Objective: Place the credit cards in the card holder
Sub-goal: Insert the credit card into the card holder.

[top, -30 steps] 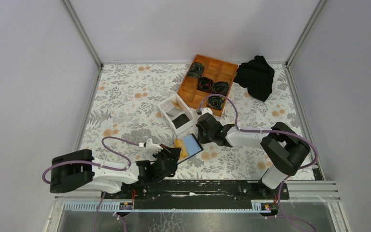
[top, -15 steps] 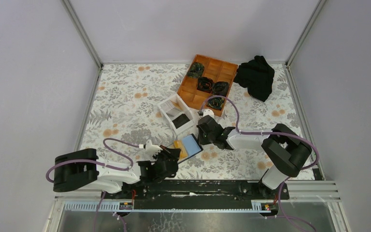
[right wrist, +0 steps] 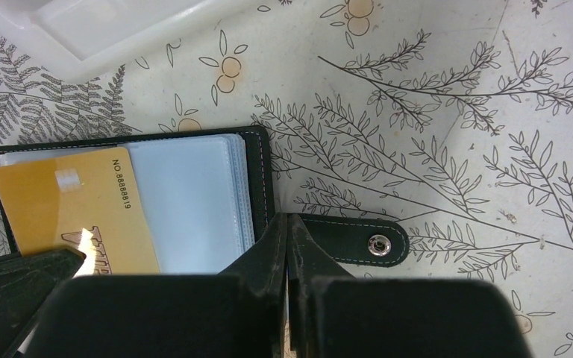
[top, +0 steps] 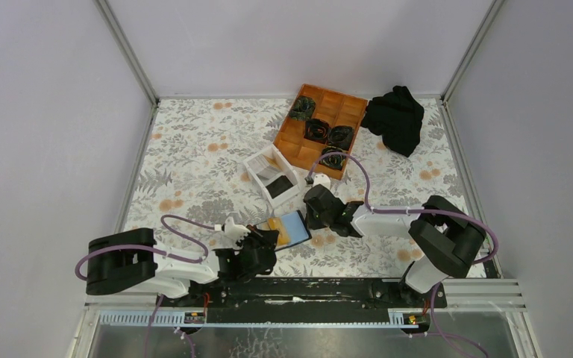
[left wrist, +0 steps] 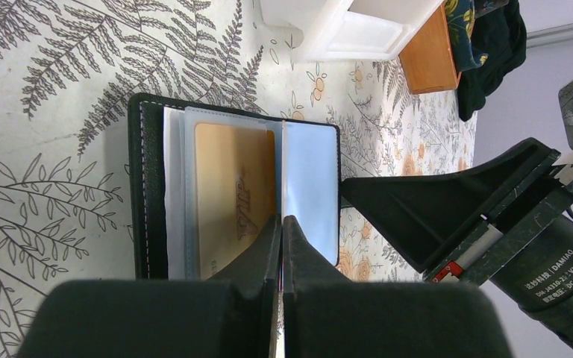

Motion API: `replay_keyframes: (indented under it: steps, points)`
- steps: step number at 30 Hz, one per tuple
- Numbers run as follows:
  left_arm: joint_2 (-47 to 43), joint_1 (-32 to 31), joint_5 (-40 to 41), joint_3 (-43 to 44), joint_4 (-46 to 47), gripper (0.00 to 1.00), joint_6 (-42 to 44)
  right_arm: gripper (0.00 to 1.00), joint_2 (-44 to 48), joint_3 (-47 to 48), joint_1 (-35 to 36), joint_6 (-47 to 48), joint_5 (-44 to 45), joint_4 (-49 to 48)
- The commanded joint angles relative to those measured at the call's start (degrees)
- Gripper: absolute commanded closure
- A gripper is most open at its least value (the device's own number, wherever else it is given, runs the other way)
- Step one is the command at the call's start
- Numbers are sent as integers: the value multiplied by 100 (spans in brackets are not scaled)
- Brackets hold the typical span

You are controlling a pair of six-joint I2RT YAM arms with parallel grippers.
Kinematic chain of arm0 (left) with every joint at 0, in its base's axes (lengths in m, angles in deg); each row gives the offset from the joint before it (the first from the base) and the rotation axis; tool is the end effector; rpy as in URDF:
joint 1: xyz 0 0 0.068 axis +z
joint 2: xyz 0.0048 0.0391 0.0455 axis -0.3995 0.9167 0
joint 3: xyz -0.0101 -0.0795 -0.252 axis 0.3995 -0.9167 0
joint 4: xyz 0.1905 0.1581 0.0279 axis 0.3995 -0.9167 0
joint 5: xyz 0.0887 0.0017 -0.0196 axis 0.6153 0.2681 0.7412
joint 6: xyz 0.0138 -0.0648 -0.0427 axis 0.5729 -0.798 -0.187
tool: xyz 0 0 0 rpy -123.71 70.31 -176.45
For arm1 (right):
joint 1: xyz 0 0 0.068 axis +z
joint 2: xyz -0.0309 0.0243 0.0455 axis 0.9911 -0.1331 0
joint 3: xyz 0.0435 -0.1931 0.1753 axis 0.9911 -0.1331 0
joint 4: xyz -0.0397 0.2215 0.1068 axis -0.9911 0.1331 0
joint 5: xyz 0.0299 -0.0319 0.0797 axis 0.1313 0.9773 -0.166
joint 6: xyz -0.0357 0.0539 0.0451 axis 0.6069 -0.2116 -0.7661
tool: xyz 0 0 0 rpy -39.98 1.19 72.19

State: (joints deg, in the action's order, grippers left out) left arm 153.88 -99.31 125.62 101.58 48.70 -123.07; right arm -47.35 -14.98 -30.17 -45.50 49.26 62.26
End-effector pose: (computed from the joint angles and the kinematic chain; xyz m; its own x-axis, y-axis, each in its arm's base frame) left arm 0.0993 -0.1751 0.1038 -0.4329 -0.7800 -0.4519 -0.2441 0.5840 -0.7742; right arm 0.2046 0.2439 0.1307 -0.7351 -0.0876 -0.6723 -0.3618 0.8893 0.2798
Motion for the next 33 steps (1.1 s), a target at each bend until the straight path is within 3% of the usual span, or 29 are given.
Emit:
replay_keyframes:
  steps: [1, 33]
  points:
    - [-3, -39, 163, -54, -64, 100, -96, 100, 148, -96, 163, -166, 113, 162]
    - [120, -289, -294, 68, -997, 100, -413, 100, 124, 54, 216, -140, 241, 266]
